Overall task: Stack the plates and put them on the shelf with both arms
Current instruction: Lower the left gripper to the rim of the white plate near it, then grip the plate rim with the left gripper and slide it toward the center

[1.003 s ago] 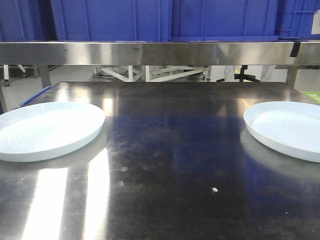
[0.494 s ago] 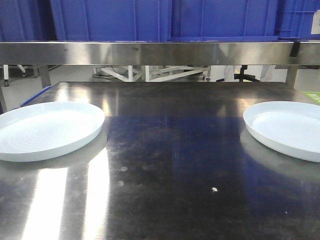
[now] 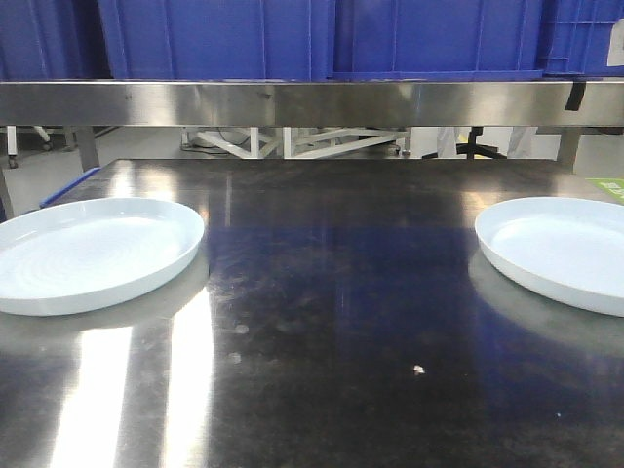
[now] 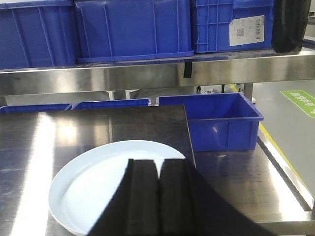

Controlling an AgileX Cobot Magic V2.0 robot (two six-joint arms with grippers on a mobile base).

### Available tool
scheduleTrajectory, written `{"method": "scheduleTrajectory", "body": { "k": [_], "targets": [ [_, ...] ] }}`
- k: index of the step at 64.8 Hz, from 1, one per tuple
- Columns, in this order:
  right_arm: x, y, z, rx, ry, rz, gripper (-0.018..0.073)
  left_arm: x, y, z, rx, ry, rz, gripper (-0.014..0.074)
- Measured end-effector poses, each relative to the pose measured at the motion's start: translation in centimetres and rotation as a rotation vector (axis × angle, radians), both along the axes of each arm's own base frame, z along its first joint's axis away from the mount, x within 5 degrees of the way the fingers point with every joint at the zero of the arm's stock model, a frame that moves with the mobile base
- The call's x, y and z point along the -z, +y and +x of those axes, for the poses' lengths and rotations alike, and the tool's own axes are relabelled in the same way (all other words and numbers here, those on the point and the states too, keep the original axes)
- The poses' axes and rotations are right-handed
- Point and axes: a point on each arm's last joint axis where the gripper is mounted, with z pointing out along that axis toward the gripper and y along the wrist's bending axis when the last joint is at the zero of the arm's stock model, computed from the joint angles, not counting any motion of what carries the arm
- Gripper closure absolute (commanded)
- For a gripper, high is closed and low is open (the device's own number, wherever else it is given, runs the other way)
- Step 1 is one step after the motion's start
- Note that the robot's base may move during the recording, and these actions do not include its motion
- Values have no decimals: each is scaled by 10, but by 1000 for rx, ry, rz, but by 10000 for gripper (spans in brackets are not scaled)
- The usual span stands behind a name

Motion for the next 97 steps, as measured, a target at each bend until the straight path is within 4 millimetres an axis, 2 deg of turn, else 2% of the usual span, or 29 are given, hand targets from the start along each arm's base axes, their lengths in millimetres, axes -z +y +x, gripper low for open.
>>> {"method": "scheduleTrajectory", "body": {
  "k": [7,12,24,29,41,58,90,97],
  "targets": [
    [0,0,0,0,0,0,503,6,-3,22,10,117,-6,506],
    [0,0,0,0,0,0,503,12,-5,38,14,183,-12,475],
    [0,0,0,0,0,0,503,22,-8,70,27,300,-19,291],
    [0,0,0,0,0,0,503,27,-10,82,32,345,-21,242],
    [0,0,0,0,0,0,503,33,-11,102,41,403,-21,243],
    [0,0,0,0,0,0,503,47,-6,109,27,461,-25,244],
    [0,0,0,0,0,0,503,54,-3,109,23,515,-28,246],
    [0,0,0,0,0,0,503,54,-3,108,24,522,-28,285]
  ]
}}
